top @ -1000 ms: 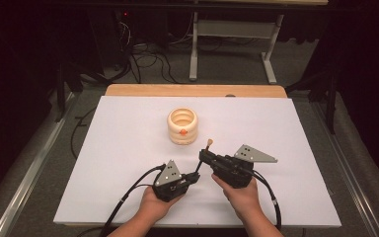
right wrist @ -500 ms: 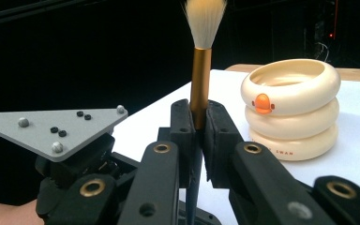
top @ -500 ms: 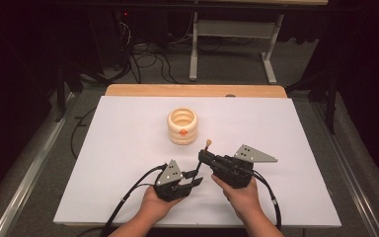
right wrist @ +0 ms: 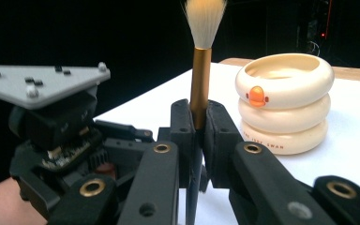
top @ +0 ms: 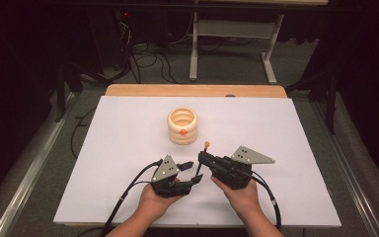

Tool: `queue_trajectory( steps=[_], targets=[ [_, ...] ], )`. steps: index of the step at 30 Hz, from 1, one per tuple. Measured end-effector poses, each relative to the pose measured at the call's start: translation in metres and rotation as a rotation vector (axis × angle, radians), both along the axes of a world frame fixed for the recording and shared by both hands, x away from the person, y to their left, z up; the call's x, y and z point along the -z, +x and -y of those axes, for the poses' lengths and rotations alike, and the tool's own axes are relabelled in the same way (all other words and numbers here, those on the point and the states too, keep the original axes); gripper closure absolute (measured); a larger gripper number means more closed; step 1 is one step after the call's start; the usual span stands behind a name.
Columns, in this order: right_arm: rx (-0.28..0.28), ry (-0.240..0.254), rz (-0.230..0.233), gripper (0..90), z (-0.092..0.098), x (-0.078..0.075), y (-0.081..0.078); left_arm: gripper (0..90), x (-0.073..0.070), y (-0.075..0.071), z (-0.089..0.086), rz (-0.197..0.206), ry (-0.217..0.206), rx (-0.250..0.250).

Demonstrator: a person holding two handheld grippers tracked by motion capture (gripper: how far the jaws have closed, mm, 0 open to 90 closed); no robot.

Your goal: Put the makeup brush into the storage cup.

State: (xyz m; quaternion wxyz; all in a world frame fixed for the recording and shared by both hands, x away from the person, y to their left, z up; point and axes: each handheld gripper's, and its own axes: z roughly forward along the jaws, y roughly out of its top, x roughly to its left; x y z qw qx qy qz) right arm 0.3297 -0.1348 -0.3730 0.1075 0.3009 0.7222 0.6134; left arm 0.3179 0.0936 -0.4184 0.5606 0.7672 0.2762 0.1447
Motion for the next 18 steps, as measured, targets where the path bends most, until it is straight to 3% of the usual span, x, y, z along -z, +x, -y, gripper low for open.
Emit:
queue_trajectory(
  steps=[5, 9, 18],
  targets=[
    [0.001, -0.039, 0.008, 85.9, -0.003, 0.003, -0.001, 46.2, -0.004, -0.001, -0.003, 0.019, -0.005, -0.003],
    [-0.008, -0.05, 0.002, 85.9, -0.006, 0.006, -0.001, 52.6, -0.005, -0.001, -0.004, 0.017, -0.018, -0.015],
    [-0.027, -0.063, 0.0, 85.8, -0.012, 0.01, -0.003, 63.5, -0.008, -0.002, -0.007, 0.013, -0.048, 0.019]
  ],
)
